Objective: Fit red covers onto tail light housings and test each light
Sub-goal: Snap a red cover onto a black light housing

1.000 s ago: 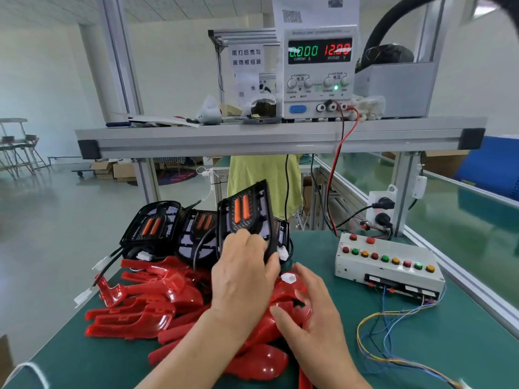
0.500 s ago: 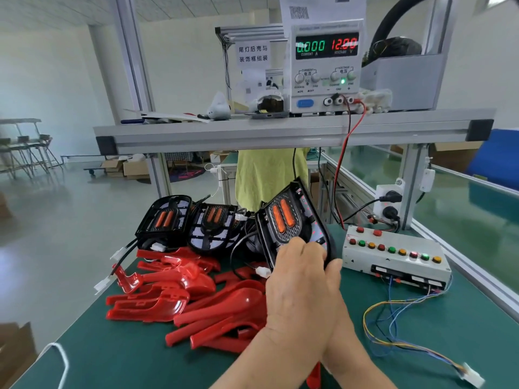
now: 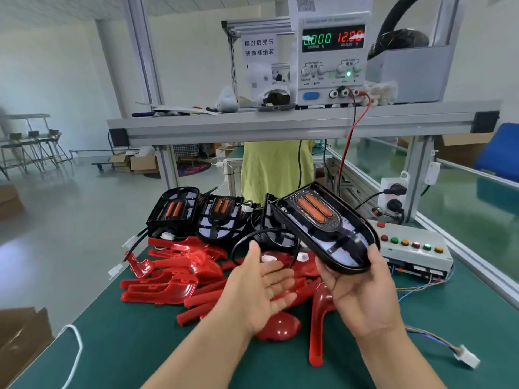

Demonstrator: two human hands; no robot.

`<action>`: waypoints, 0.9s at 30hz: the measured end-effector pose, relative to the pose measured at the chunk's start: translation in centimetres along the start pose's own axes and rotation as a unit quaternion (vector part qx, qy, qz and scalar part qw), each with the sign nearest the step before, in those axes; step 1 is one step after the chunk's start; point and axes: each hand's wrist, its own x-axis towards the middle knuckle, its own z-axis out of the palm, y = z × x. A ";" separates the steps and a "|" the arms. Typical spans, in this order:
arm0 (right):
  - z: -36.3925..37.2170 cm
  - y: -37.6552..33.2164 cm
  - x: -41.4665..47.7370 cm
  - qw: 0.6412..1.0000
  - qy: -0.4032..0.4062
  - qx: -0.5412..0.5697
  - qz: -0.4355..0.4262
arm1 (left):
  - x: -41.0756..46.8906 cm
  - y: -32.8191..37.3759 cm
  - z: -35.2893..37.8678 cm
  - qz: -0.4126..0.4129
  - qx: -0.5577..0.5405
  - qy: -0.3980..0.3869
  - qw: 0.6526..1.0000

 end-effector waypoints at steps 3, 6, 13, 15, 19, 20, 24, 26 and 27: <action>-3.3 -1.9 1.4 0.981 -0.094 0.146 0.085 | 1.4 1.5 -1.5 -0.072 -0.151 -0.065 0.984; -4.0 -2.1 1.1 0.968 -0.132 0.180 0.116 | 2.3 3.3 -2.8 -0.051 -0.269 -0.049 0.960; -6.4 -2.9 2.0 0.955 -0.186 0.170 0.158 | 2.9 5.7 -4.3 -0.049 -0.167 -0.027 0.984; -6.3 -2.5 2.3 0.952 -0.185 0.181 0.163 | 3.0 5.7 -4.1 -0.012 -0.023 -0.040 0.999; -5.9 -1.5 2.6 0.961 -0.124 0.173 0.180 | 3.1 6.2 -3.0 0.103 0.190 -0.078 0.973; -5.9 -1.4 2.6 0.961 -0.117 0.174 0.181 | 3.1 6.6 -2.7 0.125 0.206 -0.086 0.967; -5.6 -1.0 2.5 0.954 -0.148 0.178 0.191 | 3.4 8.3 -1.9 0.195 0.164 -0.094 0.962; -5.4 -0.8 2.4 0.951 -0.165 0.172 0.196 | 3.5 8.8 -1.4 0.216 0.084 -0.112 0.966; -5.3 -0.7 2.3 0.948 -0.176 0.172 0.202 | 3.5 8.9 -1.2 0.225 0.032 -0.126 0.966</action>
